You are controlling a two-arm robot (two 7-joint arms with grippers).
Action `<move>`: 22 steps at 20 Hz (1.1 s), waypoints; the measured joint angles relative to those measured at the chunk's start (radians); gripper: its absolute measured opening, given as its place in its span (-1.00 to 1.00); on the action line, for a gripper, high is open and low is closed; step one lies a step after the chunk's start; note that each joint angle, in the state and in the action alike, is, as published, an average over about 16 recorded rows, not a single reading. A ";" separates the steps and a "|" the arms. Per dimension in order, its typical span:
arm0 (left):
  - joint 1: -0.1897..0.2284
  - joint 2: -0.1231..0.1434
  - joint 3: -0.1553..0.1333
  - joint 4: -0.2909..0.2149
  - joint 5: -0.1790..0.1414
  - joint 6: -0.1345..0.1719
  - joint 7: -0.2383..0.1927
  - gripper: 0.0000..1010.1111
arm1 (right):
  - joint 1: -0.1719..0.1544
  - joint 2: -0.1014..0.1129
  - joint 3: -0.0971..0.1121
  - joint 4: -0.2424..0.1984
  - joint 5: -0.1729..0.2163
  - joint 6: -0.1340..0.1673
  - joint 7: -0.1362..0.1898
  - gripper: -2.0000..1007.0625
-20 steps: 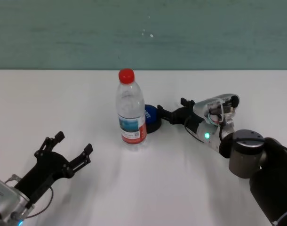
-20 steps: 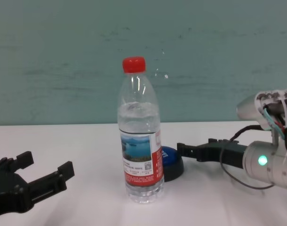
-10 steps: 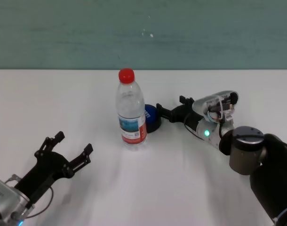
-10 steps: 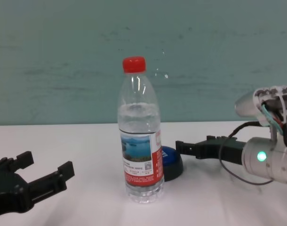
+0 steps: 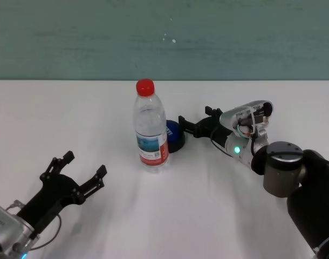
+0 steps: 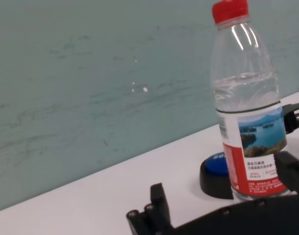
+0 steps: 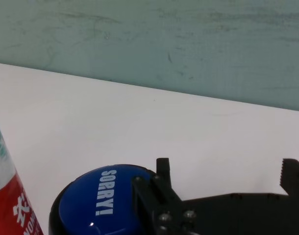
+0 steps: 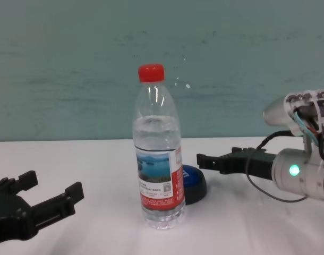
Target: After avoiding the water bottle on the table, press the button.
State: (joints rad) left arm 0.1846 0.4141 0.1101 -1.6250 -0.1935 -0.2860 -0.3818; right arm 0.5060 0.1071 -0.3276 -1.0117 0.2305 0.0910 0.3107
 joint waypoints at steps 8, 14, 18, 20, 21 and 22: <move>0.000 0.000 0.000 0.000 0.000 0.000 0.000 1.00 | 0.026 -0.003 -0.013 0.025 -0.010 0.003 0.011 0.99; 0.000 0.000 0.000 0.000 0.000 0.000 0.000 1.00 | 0.051 -0.010 -0.023 0.060 -0.016 0.005 0.022 0.99; 0.000 0.000 0.000 0.000 0.000 0.000 0.000 1.00 | 0.062 -0.015 -0.027 0.081 -0.017 0.008 0.027 0.99; 0.000 0.000 0.000 0.000 0.000 0.000 0.000 1.00 | 0.066 -0.016 -0.028 0.089 -0.017 0.009 0.029 0.99; 0.000 0.000 0.000 0.000 0.000 0.000 0.000 1.00 | 0.066 -0.017 -0.029 0.091 -0.018 0.010 0.030 0.99; 0.000 0.000 0.000 0.000 0.000 0.000 0.000 1.00 | 0.067 -0.017 -0.029 0.092 -0.018 0.011 0.030 0.99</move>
State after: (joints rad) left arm 0.1846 0.4141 0.1101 -1.6250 -0.1935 -0.2860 -0.3818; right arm 0.5728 0.0897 -0.3563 -0.9198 0.2129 0.1017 0.3407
